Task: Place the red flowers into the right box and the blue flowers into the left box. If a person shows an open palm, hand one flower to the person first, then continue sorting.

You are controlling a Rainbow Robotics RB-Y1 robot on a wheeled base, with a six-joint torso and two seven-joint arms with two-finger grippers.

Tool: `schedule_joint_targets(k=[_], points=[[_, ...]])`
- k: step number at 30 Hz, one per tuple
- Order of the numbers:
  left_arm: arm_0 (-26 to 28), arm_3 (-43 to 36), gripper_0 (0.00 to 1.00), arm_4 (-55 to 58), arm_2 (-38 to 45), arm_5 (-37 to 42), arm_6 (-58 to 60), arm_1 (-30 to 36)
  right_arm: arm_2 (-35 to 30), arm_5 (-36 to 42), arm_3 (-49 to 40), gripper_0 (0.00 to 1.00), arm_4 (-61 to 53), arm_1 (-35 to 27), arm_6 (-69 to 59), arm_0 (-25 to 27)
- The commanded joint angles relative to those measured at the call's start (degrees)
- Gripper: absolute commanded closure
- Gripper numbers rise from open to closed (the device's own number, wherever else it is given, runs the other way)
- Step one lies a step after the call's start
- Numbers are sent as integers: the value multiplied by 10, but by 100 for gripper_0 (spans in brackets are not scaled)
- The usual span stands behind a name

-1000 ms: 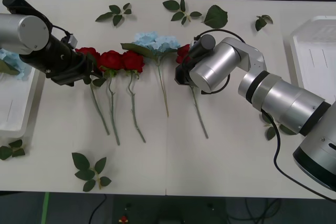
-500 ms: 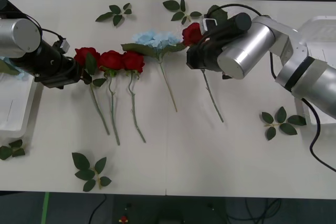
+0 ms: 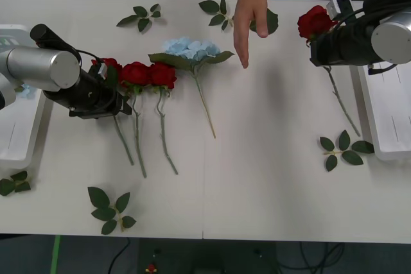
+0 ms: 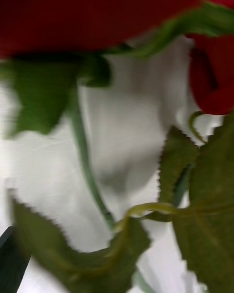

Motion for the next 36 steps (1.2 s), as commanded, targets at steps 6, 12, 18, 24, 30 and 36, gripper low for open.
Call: schedule_joint_targets(k=[6,12,18,24,30,36], points=[[-29,-8,0,-16,-8,-11,27,-16,-11,-13,75,100,-71,-89,155,-3],[-29,-8,0,-24,-9,-15,27,-18,-10,-100,83,100,-142,-91,224,-3],[-29,-7,0,-38,-9,-16,28,-18,-10,-220,40,100,-204,-90,277,-1],[-29,-7,0,-46,-8,-18,27,-18,-11,-334,-22,100,-234,-91,288,-1],[-29,-7,0,-48,-9,-18,28,-18,-11,-430,-70,100,-236,-74,291,-1],[-29,-7,0,-49,-9,-17,29,-18,-11,-516,-91,100,-222,-42,299,-1]])
